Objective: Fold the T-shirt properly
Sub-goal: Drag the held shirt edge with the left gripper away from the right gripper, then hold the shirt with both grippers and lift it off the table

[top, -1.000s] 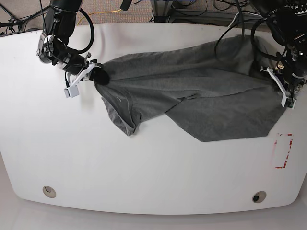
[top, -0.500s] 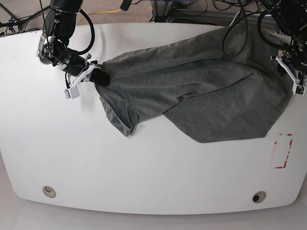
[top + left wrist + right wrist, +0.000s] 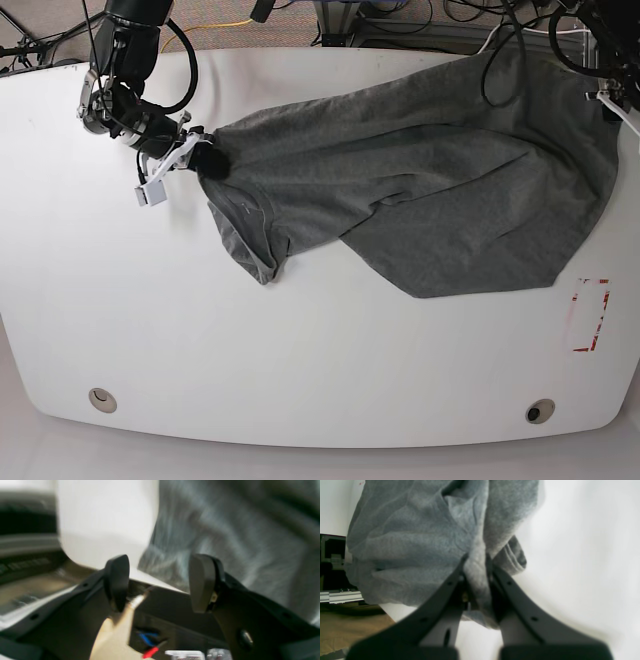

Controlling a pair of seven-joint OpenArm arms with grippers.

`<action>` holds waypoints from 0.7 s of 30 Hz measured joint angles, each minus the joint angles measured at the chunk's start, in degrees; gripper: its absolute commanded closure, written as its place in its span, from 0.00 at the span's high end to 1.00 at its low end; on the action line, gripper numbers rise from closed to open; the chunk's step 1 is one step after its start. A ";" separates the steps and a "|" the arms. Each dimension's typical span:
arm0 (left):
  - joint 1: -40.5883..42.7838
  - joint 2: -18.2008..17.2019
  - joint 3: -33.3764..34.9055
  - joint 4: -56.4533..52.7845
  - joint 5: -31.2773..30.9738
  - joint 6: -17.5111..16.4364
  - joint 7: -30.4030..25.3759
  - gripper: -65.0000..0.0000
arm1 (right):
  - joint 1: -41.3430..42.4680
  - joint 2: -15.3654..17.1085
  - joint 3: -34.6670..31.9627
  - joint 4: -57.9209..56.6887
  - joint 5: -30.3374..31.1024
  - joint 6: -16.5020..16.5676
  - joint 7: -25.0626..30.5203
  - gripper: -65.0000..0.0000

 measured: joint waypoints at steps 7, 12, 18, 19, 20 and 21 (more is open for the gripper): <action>0.20 -0.96 -3.43 -9.01 -0.44 0.00 -3.93 0.55 | -0.02 -0.09 -0.04 0.00 -0.02 0.00 -0.04 0.00; 0.07 -1.84 -4.46 -10.67 -0.63 0.00 -5.03 0.55 | -0.02 -0.11 -0.07 0.00 0.02 0.00 -0.02 0.00; -0.04 -2.25 -5.66 -12.00 -0.63 0.00 -6.97 0.55 | -0.02 0.35 -0.07 0.00 0.00 0.02 -0.04 0.00; -0.11 -2.49 -5.66 -12.76 -0.70 0.00 -7.50 0.55 | -0.02 0.33 -0.07 0.00 0.00 0.02 -0.07 0.00; -0.22 -2.62 -5.66 -13.77 -0.68 0.00 -8.22 0.55 | -0.02 0.33 -0.07 0.00 0.00 0.02 -0.07 0.00; -0.24 -2.62 -5.66 -14.53 -0.76 0.02 -8.37 0.55 | -0.02 0.31 -0.07 0.00 0.00 0.02 -0.07 0.00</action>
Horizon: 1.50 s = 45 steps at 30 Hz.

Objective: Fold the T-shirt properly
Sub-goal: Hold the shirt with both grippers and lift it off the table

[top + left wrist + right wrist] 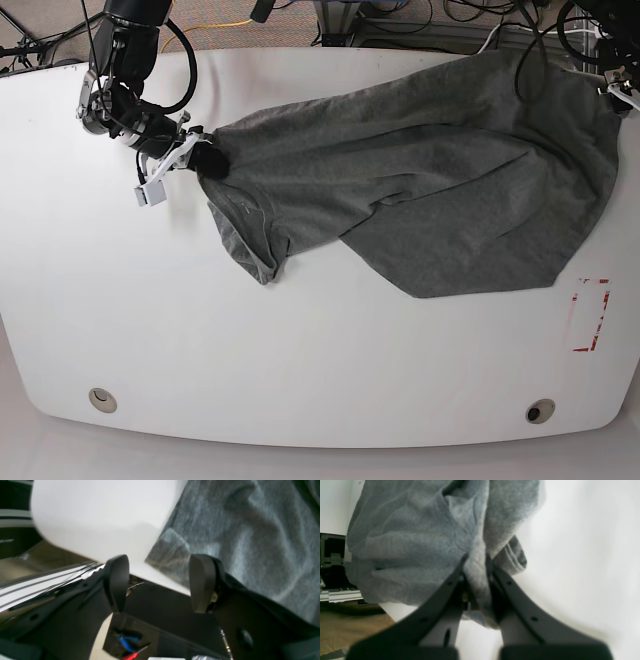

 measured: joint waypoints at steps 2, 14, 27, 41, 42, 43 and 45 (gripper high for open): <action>-0.07 -0.02 0.00 -1.99 -0.04 -0.02 -0.85 0.55 | 0.00 0.02 0.00 0.00 -0.02 0.00 0.00 0.00; -0.90 -0.63 0.04 -6.40 0.13 -0.02 -1.44 0.55 | 0.00 0.02 0.02 0.00 0.00 0.04 0.00 0.00; -1.27 -0.68 4.42 -6.78 -0.04 0.02 -1.79 0.54 | 0.00 0.00 0.00 0.00 0.00 0.11 0.00 0.00; -4.24 -1.75 4.42 -12.52 -1.36 0.04 -4.94 0.04 | -0.02 0.02 0.02 0.00 0.00 0.13 0.00 0.00; -4.22 -1.75 4.87 -12.52 -1.33 0.07 -4.96 0.04 | -0.02 0.02 0.02 0.00 0.02 0.13 0.00 0.00; -4.15 -1.77 5.44 -12.44 -1.27 0.11 -4.96 0.04 | -0.02 0.02 0.02 0.00 0.00 0.13 0.00 0.00; -4.07 -2.03 6.86 -11.74 -0.72 0.24 -4.44 0.03 | -0.07 0.00 0.02 0.00 0.13 0.13 0.00 0.00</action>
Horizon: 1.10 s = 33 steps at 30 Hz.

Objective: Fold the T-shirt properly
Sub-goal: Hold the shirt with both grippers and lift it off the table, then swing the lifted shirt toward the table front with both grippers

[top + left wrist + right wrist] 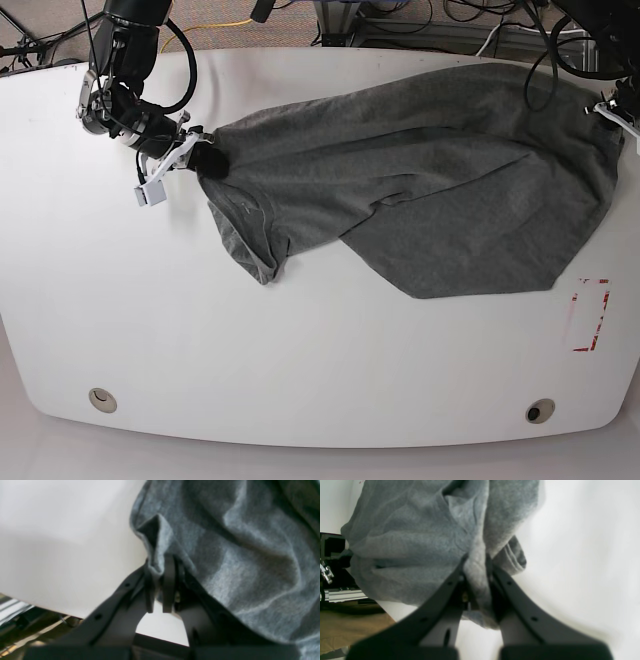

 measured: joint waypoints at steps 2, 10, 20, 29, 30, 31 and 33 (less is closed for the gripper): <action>0.24 0.35 1.05 2.56 0.90 0.02 1.20 0.01 | -0.13 0.00 0.07 0.13 0.09 0.02 -0.02 0.00; 2.36 4.02 2.75 20.22 1.51 -0.26 3.56 0.00 | -3.87 0.07 0.48 5.60 4.44 0.04 -0.31 0.00; -2.89 4.11 2.91 33.33 0.52 -0.39 13.40 0.00 | -7.08 1.36 3.41 5.68 11.89 -0.13 -0.28 0.00; -12.57 3.82 7.61 31.78 1.66 -0.33 14.75 0.00 | -0.63 3.74 6.03 4.00 11.93 0.13 -0.52 0.00; -13.77 4.09 8.96 30.84 1.49 -0.33 14.69 0.00 | 1.11 4.37 6.05 2.93 12.17 0.24 -0.26 0.00; -14.60 4.37 10.08 30.34 1.03 -0.37 14.56 0.00 | 2.38 4.81 6.14 2.05 12.20 0.22 -0.20 0.00; -15.93 5.16 11.85 29.81 0.63 -0.37 14.49 0.00 | 4.68 5.29 6.21 0.61 11.93 0.24 -0.20 0.00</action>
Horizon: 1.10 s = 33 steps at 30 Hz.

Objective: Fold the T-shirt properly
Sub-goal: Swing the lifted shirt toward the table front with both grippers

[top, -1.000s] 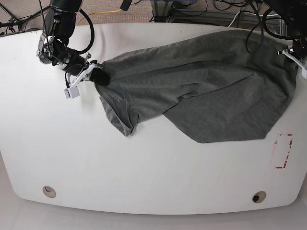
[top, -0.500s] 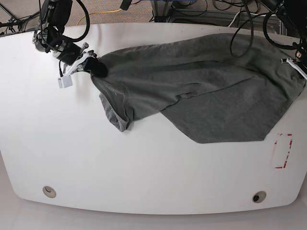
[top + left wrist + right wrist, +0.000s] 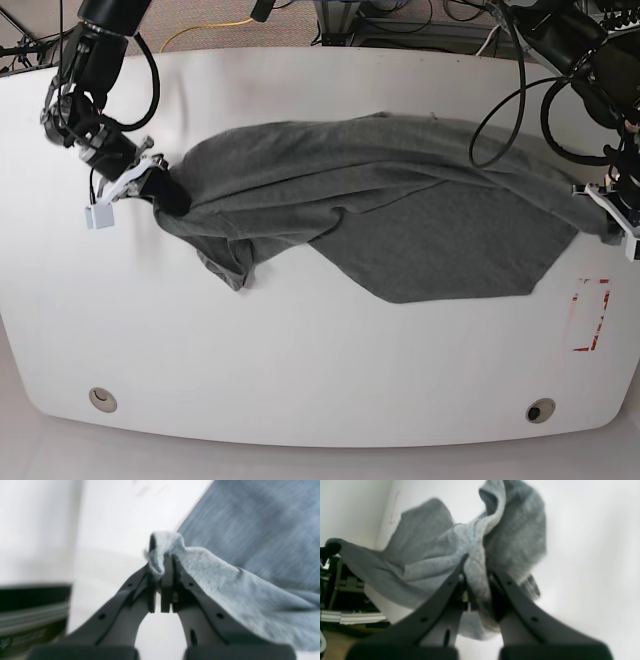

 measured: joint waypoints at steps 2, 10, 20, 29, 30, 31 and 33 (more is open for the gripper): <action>-1.49 0.68 2.12 -0.09 0.28 -0.02 0.17 0.00 | 2.23 0.55 -0.13 -1.27 -0.15 -0.15 -0.02 0.00; -10.69 1.40 6.91 -0.09 0.52 -0.04 0.52 0.00 | 13.55 5.31 -1.92 -6.51 -0.35 -0.04 -0.46 0.00; -25.62 -0.31 11.87 -0.28 1.11 -0.04 0.92 0.00 | 34.93 10.62 -12.00 -20.72 -0.50 -0.02 -0.37 0.00; -39.63 -1.09 14.84 -0.83 0.48 -0.11 0.81 0.00 | 55.10 12.02 -20.79 -32.74 -0.02 0.07 -0.31 0.00; -41.62 -1.25 14.82 -1.60 0.61 -0.07 0.74 0.00 | 57.66 12.37 -21.64 -34.25 -0.42 0.09 -0.66 0.00; -42.88 -1.42 14.80 -2.23 0.79 -0.04 0.68 0.00 | 59.36 12.50 -22.10 -35.10 -0.42 0.00 -0.44 0.00; -46.40 -1.70 14.67 -4.52 0.92 -0.04 0.72 0.00 | 64.28 12.74 -23.87 -38.01 -0.66 -0.17 -0.66 0.00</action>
